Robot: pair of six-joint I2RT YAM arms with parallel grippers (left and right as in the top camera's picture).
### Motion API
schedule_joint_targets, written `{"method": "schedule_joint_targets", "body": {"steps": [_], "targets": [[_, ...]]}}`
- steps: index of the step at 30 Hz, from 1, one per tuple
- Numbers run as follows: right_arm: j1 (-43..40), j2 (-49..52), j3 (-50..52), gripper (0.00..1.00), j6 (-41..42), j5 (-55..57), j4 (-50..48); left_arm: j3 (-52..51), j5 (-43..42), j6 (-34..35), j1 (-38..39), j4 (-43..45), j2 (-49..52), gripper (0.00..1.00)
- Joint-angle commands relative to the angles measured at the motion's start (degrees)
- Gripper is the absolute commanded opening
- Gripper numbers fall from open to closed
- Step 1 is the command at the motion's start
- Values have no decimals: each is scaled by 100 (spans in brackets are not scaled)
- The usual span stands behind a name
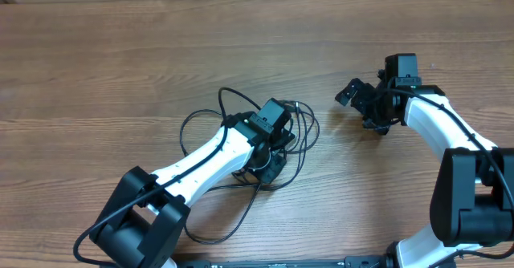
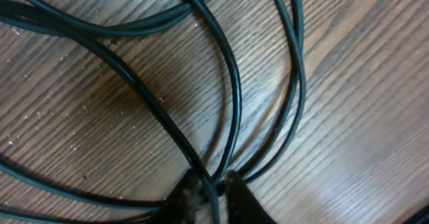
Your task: Untangle cables
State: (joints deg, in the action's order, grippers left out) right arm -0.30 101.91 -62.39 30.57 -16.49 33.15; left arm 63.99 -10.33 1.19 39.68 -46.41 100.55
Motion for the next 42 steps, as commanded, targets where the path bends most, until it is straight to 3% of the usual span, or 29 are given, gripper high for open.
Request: {"method": "schedule_joint_targets", "body": {"steps": [1,4,9,10,23,27,29,30,32,33,38,42], "targets": [[-11,13,31,100,-44,42,-7,-125,87,-37,26,105,31,27],[-11,11,31,100,-44,42,-7,-142,87,-42,26,120,33,36],[-11,11,31,100,-44,42,-7,-216,83,-254,28,127,33,68],[-11,13,31,100,-44,42,-7,-236,83,-306,33,133,33,70],[-11,11,31,100,-44,39,-7,-450,149,-433,367,516,44,62],[-11,13,31,100,-44,42,-7,-466,544,-81,426,540,44,56],[-11,11,31,100,-44,42,-7,-468,719,162,426,538,44,48],[-11,11,31,100,-44,42,-7,-470,811,341,426,531,44,53],[-11,11,31,100,-44,42,-7,-476,817,483,428,529,44,78],[-11,13,31,100,-44,42,-7,-483,831,527,428,535,44,80],[-11,11,31,100,-44,42,-7,-509,844,522,428,579,44,64],[-11,13,31,100,-44,42,-7,-590,892,505,428,623,44,62]]}}
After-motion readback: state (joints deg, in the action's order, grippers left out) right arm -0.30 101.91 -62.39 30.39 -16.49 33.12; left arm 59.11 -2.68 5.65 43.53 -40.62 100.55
